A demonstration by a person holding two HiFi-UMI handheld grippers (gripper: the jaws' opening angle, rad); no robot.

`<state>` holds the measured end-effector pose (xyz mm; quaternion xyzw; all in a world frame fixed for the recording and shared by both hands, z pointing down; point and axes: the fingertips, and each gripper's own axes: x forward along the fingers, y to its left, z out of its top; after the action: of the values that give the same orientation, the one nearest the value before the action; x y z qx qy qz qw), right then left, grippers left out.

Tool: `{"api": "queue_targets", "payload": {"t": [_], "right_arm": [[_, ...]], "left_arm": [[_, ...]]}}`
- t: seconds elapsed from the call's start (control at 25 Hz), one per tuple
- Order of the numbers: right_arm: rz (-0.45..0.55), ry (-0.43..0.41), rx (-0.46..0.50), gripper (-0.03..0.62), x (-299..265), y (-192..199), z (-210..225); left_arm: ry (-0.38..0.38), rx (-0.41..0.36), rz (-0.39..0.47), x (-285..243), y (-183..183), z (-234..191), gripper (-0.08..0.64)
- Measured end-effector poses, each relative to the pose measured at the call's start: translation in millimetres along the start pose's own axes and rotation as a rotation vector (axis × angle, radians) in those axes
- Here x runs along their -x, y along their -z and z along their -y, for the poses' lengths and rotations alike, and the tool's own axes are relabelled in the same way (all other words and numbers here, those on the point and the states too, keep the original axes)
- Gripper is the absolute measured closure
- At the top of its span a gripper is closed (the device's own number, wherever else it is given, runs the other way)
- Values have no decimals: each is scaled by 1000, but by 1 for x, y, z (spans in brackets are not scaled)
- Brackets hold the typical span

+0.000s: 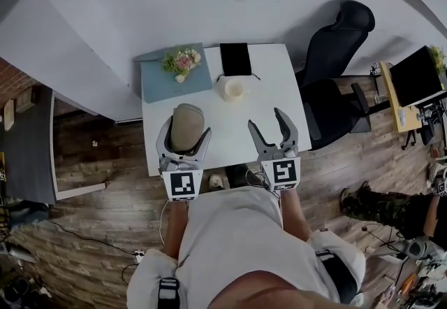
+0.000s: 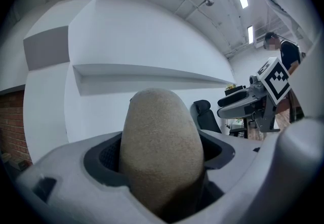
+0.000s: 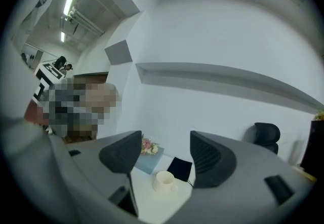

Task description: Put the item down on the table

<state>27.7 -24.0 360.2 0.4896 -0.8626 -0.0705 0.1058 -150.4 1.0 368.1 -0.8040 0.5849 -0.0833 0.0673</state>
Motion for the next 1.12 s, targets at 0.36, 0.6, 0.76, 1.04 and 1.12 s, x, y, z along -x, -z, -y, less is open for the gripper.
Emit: {"api": "queue_targets", "payload": {"t": [0.36, 0.6, 0.76, 1.04, 1.12], "right_arm": [[-8, -48, -17, 290, -50, 16, 29], [-28, -97, -34, 293, -78, 28, 50], [-47, -144, -49, 296, -94, 44, 61], [-107, -236, -80, 302, -110, 79, 65], [-125, -256, -90, 305, -112, 89, 67]], "left_arm": [[-16, 11, -52, -54, 16, -3, 153], [-17, -15, -97, -90, 26, 4, 153], [-8, -21, -151, -112, 38, 15, 153], [7, -14, -254, -135, 69, 36, 152], [9, -10, -282, -140, 78, 41, 152]]}}
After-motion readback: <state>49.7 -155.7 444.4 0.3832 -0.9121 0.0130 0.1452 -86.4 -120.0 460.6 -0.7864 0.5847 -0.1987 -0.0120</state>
